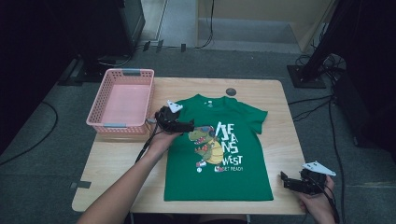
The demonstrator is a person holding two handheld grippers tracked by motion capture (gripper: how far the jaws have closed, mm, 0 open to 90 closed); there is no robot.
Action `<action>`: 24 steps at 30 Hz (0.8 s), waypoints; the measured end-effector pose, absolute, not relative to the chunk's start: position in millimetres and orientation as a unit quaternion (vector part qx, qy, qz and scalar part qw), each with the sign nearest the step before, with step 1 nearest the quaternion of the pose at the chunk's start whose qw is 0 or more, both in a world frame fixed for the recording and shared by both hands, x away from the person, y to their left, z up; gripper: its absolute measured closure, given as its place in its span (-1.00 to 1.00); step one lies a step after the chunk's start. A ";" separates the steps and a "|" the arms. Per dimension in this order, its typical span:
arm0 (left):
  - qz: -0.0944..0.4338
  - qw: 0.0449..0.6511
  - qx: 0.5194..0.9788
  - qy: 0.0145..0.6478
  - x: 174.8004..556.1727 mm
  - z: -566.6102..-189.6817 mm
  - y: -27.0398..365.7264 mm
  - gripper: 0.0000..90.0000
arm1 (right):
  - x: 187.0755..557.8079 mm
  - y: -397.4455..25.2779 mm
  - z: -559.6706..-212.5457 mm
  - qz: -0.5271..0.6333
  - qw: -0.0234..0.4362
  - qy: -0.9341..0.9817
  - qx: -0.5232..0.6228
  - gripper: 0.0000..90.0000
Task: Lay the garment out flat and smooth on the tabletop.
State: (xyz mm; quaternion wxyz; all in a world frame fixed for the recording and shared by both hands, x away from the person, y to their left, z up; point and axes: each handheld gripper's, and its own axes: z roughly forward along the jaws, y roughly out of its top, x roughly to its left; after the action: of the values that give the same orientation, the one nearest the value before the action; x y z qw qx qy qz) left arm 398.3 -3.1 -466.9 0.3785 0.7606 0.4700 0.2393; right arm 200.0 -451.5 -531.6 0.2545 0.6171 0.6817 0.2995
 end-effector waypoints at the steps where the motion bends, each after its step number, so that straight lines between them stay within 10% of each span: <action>1: 0.239 0.379 0.760 0.470 396.3 -466.6 -2.0 -1.00 | 200.0 -451.5 -531.6 0.300 0.254 0.682 0.617 -1.00; 24: 0.252 0.385 0.764 0.452 349.7 -464.8 22.9 -1.00 | 200.0 -451.5 -531.6 0.299 0.255 0.682 0.617 -1.00</action>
State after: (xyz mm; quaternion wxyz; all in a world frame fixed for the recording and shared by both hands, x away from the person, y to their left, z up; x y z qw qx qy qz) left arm 349.7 22.9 -464.8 0.3853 0.7642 0.4519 0.2516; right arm 200.0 -451.5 -531.6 0.2546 0.6170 0.6818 0.2995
